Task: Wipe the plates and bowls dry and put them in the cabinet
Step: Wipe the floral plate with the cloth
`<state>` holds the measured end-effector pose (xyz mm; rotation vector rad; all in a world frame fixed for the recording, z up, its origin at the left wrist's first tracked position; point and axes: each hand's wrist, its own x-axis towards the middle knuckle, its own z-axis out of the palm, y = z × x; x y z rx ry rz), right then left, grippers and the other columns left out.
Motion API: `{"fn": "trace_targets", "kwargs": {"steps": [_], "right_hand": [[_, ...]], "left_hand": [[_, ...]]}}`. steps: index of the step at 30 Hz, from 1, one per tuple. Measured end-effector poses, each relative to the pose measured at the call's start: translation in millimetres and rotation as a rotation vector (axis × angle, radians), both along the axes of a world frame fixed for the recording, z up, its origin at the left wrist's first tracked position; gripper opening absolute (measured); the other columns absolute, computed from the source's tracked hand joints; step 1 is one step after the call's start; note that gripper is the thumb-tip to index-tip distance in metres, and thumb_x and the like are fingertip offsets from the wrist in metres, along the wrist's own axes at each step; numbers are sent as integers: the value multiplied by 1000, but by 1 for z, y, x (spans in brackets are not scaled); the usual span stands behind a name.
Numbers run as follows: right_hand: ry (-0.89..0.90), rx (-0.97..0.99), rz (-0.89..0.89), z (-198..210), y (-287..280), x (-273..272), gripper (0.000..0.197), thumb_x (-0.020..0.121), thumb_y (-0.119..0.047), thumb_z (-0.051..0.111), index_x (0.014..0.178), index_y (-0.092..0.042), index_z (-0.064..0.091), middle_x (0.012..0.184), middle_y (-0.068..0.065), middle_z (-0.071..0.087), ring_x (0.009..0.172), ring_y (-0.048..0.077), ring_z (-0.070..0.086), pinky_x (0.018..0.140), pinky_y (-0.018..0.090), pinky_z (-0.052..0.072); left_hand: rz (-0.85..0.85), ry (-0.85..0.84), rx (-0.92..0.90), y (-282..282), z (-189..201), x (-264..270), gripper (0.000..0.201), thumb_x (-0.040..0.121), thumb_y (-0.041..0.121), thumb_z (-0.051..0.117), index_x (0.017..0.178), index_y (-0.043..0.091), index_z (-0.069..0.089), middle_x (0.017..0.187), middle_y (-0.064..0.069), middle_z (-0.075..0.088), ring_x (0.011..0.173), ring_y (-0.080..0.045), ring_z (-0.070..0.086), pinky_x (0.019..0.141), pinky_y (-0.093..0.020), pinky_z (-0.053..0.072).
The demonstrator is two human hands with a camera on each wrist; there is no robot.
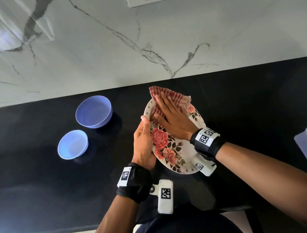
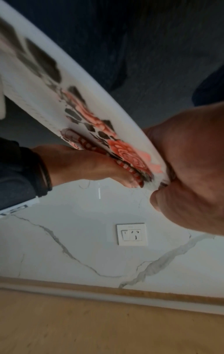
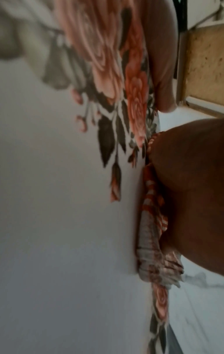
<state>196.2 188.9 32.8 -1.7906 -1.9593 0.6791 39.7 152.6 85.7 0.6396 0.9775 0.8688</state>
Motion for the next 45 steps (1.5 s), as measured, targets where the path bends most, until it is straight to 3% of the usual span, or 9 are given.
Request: {"fn": "trace_targets", "kwargs": {"steps": [8,13,17,23,27,30,33,41,45], "right_hand": [[43,-134,-144,-18,2,23,69,95,-76,7,144,-46,-32,165,-12,-27,153,15,-20,124,60,1],[19,-5,95,3,-9,0,63,108,-53,14,159,-31,-15,167,-7,-21,153,10,-19,127,50,-1],[2,67,284,8,-38,-23,60,109,-47,14,160,-28,-10,169,-6,-14,154,9,-18,127,48,-4],[343,42,334,11,-79,-26,49,110,-33,36,157,-35,24,167,-12,21,155,4,8,128,48,7],[424,122,274,18,-84,-17,52,102,-31,58,151,-19,44,158,-7,41,148,4,32,122,38,29],[279,172,215,16,-71,-24,72,102,-38,56,161,-16,20,170,-2,15,156,9,13,127,44,18],[143,119,236,15,-67,-35,66,110,-41,33,163,-24,-3,170,-6,-8,156,8,-11,127,52,2],[50,123,471,1,-94,-27,63,108,-42,25,163,-19,2,170,1,-12,157,20,-13,126,56,-3],[-98,84,568,-16,-111,-6,62,107,-52,15,158,-33,-13,167,-9,-24,155,15,-19,125,46,-11]], "left_hand": [[-9,-8,18,-3,-3,-5,53,111,47,34,135,8,62,126,-21,73,118,-39,70,106,-61,52],[-25,-6,61,0,1,-2,60,108,53,31,141,12,59,134,-15,70,125,-32,67,113,-57,48],[-62,-56,27,10,3,-4,84,95,80,17,137,24,65,139,-11,68,131,-27,64,119,-49,41],[66,-322,-107,11,-8,-11,119,80,98,15,151,10,51,148,-23,58,137,-42,56,122,-56,34],[44,-394,-79,9,-13,-12,118,77,100,18,156,16,45,153,-24,52,141,-47,50,122,-64,30],[38,-367,-44,7,-9,-6,117,80,98,12,156,15,46,150,-21,57,138,-42,55,123,-59,32],[13,-340,-42,5,-3,-1,119,81,98,12,154,10,47,149,-20,58,137,-38,57,124,-53,32],[39,-251,-66,5,-3,-11,100,92,87,17,152,13,49,147,-21,59,135,-40,58,116,-54,43],[-49,-220,-72,-1,-2,-11,61,111,52,35,155,10,43,152,-25,52,139,-44,53,111,-59,48]]}}
